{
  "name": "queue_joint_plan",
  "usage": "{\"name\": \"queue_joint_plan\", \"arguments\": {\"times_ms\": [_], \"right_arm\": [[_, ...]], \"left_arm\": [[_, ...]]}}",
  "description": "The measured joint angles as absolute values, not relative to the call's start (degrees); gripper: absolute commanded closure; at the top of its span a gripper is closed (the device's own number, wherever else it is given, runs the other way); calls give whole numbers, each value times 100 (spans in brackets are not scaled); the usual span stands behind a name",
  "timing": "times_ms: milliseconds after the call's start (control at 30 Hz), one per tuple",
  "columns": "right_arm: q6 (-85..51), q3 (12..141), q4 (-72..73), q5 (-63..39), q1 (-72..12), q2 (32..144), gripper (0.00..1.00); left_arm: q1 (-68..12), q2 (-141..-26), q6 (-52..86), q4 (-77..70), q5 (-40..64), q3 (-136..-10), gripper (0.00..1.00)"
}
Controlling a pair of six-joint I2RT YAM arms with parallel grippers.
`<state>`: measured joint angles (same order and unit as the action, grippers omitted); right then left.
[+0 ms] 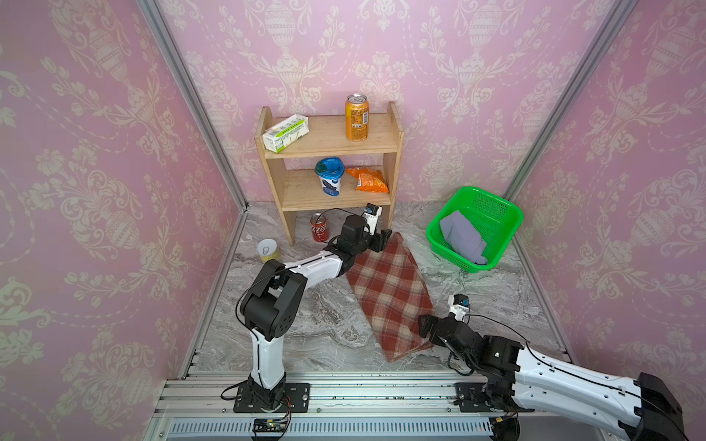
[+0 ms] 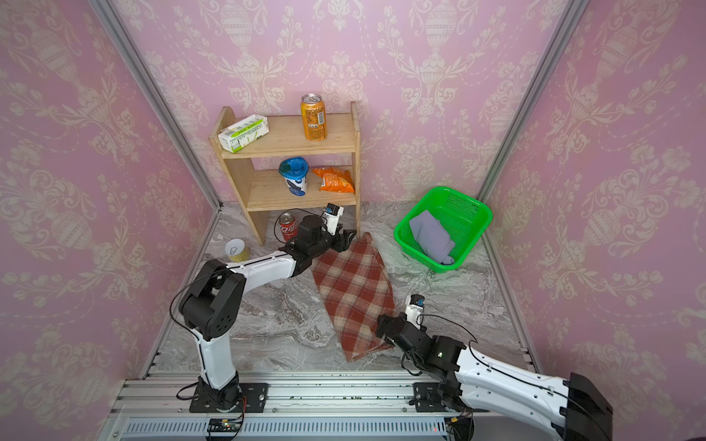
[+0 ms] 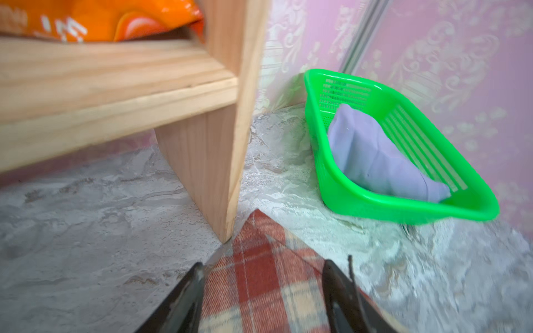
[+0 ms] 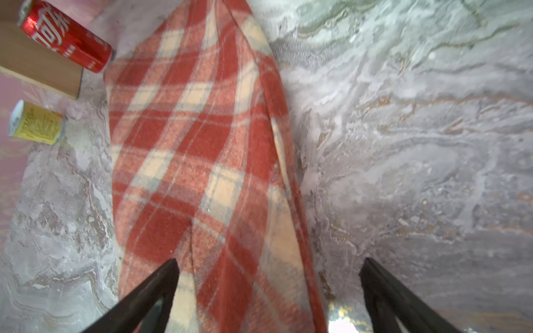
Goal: Roll up the skirts
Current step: Fold the skirt at the center of the board.
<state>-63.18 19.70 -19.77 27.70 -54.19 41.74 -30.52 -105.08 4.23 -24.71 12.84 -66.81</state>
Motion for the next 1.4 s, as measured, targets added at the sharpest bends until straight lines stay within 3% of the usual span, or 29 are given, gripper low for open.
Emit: {"name": "queue_joint_plan", "arguments": {"times_ms": [100, 233, 400, 667, 1400], "right_arm": [[-5970, 2137, -2034, 2578, -4733, 3723, 1], [-5498, 2512, -1999, 1979, -3607, 3487, 1], [-5026, 3159, -1717, 939, -2617, 4150, 0], [-4622, 4047, -1216, -366, -2106, 5284, 0], [-4604, 4053, -1153, -1227, -1284, 5140, 0]], "left_arm": [[-3179, -9443, -668, -2303, 1444, -5953, 41], [-3706, -8176, -2318, -1380, 1529, -5487, 23], [-4670, -7415, -4032, 45, 1201, -5234, 19], [-6278, -7352, -5391, 963, -86, -4099, 17], [-6930, -8484, -5780, 360, -528, -3820, 22]]}}
